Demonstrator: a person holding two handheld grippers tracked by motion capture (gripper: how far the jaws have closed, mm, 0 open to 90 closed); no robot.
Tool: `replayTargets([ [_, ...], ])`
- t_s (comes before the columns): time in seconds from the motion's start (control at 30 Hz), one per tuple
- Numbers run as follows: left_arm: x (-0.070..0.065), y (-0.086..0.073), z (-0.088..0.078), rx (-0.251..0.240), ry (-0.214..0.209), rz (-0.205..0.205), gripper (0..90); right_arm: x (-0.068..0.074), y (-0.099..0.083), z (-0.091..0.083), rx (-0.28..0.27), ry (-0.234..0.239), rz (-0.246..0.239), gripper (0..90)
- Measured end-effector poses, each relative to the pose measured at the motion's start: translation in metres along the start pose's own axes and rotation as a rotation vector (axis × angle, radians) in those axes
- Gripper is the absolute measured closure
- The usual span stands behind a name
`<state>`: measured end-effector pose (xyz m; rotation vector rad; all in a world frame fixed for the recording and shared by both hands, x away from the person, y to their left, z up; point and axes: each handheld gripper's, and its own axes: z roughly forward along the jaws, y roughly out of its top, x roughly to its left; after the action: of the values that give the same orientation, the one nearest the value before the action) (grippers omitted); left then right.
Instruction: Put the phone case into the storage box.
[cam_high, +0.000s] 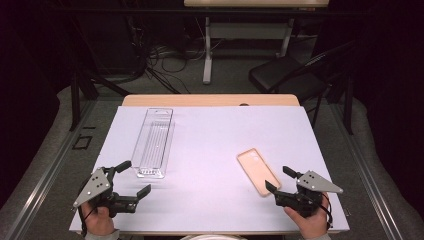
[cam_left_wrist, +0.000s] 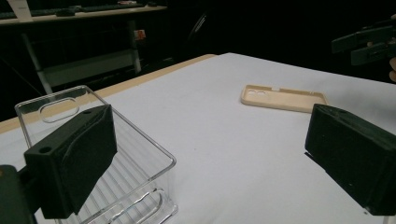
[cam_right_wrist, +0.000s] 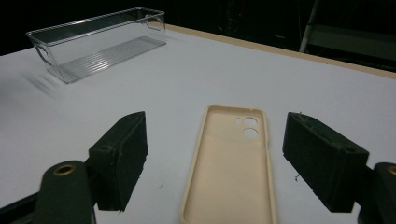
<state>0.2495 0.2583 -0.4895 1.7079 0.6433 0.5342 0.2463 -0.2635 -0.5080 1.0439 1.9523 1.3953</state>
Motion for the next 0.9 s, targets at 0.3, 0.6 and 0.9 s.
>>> replayTargets([
  [0.3, 0.001, -0.001, 0.002, 0.005, 0.005, -0.012, 2.4, -0.003, -0.001, 0.001, 0.0, -0.011, 0.015, 21.1],
  [0.6, 0.002, -0.002, 0.007, 0.059, 0.013, -0.016, 2.4, -0.002, -0.002, 0.003, 0.02, -0.01, 0.004, 20.7],
  [0.9, 0.002, -0.005, 0.021, 0.18, 0.015, -0.003, 2.4, -0.003, -0.003, 0.006, 0.028, -0.017, 0.018, 20.8],
])
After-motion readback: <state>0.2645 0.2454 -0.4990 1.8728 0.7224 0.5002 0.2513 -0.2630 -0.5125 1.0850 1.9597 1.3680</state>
